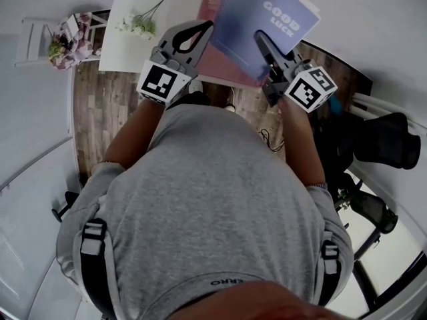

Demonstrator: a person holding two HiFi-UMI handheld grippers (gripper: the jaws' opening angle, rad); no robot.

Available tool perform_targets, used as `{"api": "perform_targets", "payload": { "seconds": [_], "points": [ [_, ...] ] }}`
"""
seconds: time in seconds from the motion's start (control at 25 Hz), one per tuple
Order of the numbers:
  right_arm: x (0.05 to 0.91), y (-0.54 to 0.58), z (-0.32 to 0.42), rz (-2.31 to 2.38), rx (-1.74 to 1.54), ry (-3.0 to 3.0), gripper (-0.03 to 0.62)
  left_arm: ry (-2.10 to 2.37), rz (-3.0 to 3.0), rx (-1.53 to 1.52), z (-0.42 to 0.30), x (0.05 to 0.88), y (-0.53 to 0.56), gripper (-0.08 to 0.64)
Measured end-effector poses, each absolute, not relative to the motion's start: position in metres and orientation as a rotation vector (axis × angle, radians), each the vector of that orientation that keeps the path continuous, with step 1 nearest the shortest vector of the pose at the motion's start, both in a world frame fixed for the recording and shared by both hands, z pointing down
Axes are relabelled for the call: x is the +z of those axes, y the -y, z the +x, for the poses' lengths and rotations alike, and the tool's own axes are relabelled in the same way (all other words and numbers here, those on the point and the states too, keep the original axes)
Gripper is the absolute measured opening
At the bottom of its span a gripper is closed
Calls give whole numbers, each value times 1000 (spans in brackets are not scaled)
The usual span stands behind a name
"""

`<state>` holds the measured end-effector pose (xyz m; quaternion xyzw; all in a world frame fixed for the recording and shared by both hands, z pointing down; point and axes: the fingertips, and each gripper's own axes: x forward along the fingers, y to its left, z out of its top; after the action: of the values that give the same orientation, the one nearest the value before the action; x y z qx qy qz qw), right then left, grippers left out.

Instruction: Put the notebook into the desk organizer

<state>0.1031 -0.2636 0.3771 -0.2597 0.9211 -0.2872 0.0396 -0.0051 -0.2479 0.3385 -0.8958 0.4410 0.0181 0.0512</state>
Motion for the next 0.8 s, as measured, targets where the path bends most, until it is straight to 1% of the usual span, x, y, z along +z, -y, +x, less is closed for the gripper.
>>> {"api": "perform_targets", "payload": {
  "seconds": [0.32,0.64,0.8],
  "points": [
    [396,283,95,-759,-1189,-2719,40,-1313,-2757,27,-9,346,261,20],
    [417,280,87,-637,-1454,-2677,40,-1318,-2759,23,-8,350,263,20],
    [431,282,73,-581,-1573,-2655,40,-1330,-2764,31,-18,353,270,19]
  ]
}}
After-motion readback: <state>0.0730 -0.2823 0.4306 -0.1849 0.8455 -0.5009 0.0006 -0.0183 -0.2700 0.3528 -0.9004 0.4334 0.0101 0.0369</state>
